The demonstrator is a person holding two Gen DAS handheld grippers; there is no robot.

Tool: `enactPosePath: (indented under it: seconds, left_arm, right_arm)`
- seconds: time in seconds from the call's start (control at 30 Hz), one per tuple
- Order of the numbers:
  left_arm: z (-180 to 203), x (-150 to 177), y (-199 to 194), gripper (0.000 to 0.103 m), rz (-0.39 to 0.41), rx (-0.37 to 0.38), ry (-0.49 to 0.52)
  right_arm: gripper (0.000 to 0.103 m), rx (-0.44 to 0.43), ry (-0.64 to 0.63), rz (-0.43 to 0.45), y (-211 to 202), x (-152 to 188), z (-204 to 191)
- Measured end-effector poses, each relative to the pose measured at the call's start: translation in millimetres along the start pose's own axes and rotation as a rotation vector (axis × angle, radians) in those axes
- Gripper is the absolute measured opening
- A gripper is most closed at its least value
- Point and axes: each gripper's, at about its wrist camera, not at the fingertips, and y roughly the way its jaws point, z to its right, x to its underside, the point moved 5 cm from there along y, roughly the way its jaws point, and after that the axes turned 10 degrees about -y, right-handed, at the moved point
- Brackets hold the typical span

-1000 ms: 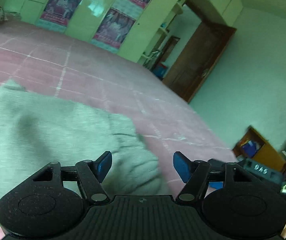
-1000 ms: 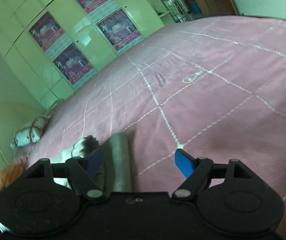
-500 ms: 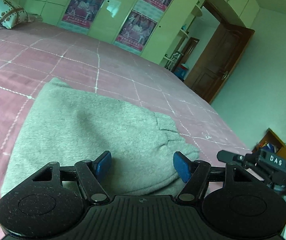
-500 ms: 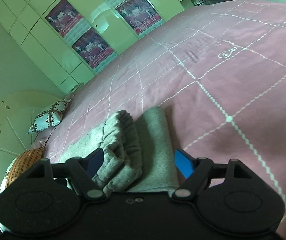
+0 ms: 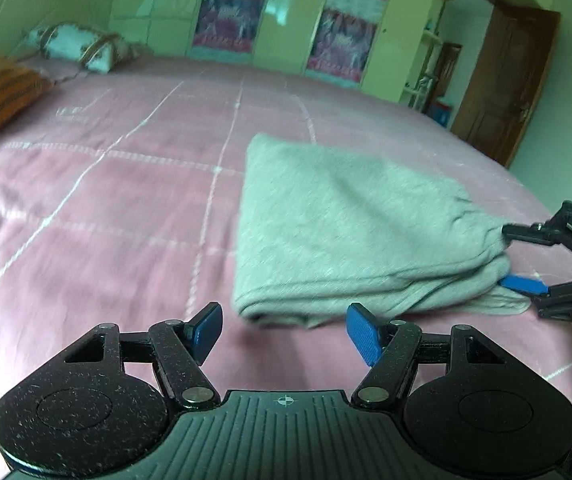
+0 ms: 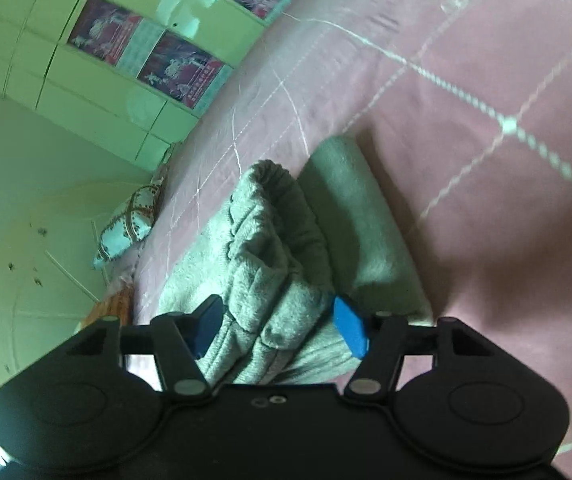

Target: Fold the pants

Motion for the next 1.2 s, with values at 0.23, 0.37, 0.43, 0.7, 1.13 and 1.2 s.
enactPosePath:
  seconds: [0.23, 0.37, 0.43, 0.7, 1.13, 1.2]
  left_arm:
    - [-10, -3, 31, 0.068, -0.063, -0.082, 0.005]
    - [-10, -3, 34, 0.068, -0.046, -0.080, -0.011]
    - [-11, -3, 35, 0.068, -0.036, -0.060, -0.029]
    - [5, -8, 32, 0.068, 0.035, -0.013, -0.054]
    - [-19, -4, 33, 0.079, 0.068, -0.133, -0.176]
    - [-21, -4, 34, 0.078, 0.067, -0.127, -0.181]
  right_arm:
    - [0.059, 0.027, 0.068, -0.011, 27, 0, -7]
    - [0.049, 0.073, 0.029, 0.029, 28, 3, -12]
    - [0.051, 0.082, 0.011, 0.015, 33, 3, -12]
    - [0.023, 0.000, -0.163, 0.071, 19, -25, -86]
    - [0.024, 0.134, -0.026, 0.033, 12, -11, 6]
    - [0.025, 0.136, -0.056, 0.042, 10, -9, 1]
